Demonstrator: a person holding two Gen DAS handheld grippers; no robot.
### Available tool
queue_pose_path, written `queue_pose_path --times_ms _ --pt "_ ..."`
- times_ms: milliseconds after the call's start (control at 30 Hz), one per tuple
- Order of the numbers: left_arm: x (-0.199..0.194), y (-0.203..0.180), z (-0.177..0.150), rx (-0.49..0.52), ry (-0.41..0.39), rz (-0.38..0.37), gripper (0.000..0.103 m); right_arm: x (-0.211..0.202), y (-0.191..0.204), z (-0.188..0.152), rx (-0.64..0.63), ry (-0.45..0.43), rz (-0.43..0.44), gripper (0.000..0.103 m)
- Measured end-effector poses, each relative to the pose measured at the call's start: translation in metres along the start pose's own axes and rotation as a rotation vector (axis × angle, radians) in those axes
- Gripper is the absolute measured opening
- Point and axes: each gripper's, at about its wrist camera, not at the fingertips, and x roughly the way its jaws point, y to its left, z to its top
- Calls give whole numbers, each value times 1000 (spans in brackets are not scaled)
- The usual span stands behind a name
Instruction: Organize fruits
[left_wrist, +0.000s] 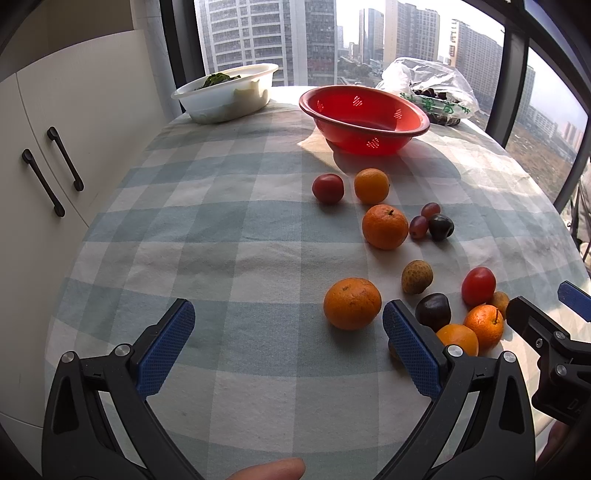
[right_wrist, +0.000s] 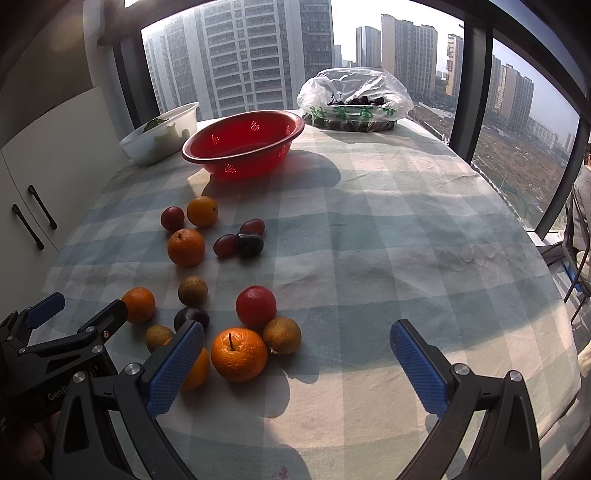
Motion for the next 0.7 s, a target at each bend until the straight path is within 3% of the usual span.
queue_pose_path --times_ms 700 --pt "1 0 0 0 2 1 103 1 0 -1 1 4 0 103"
